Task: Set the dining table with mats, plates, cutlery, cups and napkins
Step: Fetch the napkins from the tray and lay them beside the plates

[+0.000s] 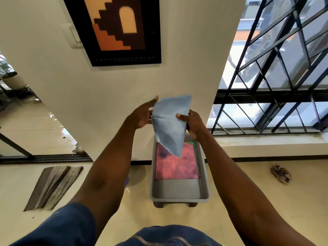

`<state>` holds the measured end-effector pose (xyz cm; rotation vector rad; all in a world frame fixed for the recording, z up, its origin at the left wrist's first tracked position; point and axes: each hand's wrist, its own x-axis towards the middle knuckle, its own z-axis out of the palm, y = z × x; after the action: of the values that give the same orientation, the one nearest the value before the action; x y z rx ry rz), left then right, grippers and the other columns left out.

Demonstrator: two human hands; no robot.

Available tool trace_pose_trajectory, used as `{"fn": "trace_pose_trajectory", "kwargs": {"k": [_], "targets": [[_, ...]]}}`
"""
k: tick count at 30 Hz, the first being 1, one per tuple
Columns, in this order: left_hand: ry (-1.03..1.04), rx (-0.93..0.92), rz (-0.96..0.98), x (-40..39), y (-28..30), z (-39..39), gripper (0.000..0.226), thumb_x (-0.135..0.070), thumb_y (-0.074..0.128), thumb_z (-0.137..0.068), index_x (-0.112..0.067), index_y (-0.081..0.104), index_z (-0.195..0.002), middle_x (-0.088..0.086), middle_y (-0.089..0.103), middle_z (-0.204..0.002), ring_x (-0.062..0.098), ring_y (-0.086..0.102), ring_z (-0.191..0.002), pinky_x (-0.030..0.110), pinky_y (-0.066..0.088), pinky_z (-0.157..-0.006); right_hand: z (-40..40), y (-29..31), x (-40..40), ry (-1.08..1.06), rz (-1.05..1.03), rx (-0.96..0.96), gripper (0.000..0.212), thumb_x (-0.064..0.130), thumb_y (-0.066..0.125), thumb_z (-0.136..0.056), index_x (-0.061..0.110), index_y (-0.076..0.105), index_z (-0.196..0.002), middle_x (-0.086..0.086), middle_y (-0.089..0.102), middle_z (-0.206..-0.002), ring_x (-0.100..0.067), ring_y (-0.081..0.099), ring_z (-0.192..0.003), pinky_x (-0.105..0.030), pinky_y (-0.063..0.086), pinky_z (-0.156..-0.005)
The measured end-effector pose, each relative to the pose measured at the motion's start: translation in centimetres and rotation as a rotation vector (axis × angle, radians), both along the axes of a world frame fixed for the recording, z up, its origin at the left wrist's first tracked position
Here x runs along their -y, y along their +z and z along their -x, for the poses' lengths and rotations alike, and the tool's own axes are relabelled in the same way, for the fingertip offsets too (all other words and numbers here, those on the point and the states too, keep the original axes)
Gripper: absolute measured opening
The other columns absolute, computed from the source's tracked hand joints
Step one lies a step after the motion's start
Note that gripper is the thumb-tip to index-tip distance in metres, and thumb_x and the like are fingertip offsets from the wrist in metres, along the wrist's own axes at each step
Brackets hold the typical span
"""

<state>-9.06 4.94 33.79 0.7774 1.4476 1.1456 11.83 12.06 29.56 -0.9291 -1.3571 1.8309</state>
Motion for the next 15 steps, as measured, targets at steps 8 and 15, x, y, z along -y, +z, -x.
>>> {"fn": "trace_pose_trajectory", "kwargs": {"k": [8, 15], "targets": [[0.091, 0.135, 0.038, 4.2, -11.7, -3.6, 0.052, -0.005, 0.067, -0.089, -0.018, 0.050, -0.137, 0.006, 0.063, -0.108, 0.015, 0.063, -0.088, 0.023, 0.053, -0.069, -2.7, -6.2, 1.2, -0.111, 0.189, 0.151, 0.049, 0.005, 0.080, -0.073, -0.007, 0.062, -0.117, -0.022, 0.067, -0.114, -0.035, 0.065, -0.102, -0.044, 0.055, -0.091], [0.153, 0.089, -0.024, 4.3, -14.0, -4.9, 0.034, 0.003, 0.073, -0.079, -0.014, 0.070, -0.109, 0.007, 0.068, -0.104, 0.020, 0.064, -0.089, 0.028, 0.052, -0.083, -4.7, -8.3, 2.7, -0.092, 0.272, 0.178, 0.015, -0.004, 0.063, -0.087, 0.008, 0.066, -0.095, -0.008, 0.071, -0.087, -0.023, 0.067, -0.077, -0.030, 0.056, -0.066]]}}
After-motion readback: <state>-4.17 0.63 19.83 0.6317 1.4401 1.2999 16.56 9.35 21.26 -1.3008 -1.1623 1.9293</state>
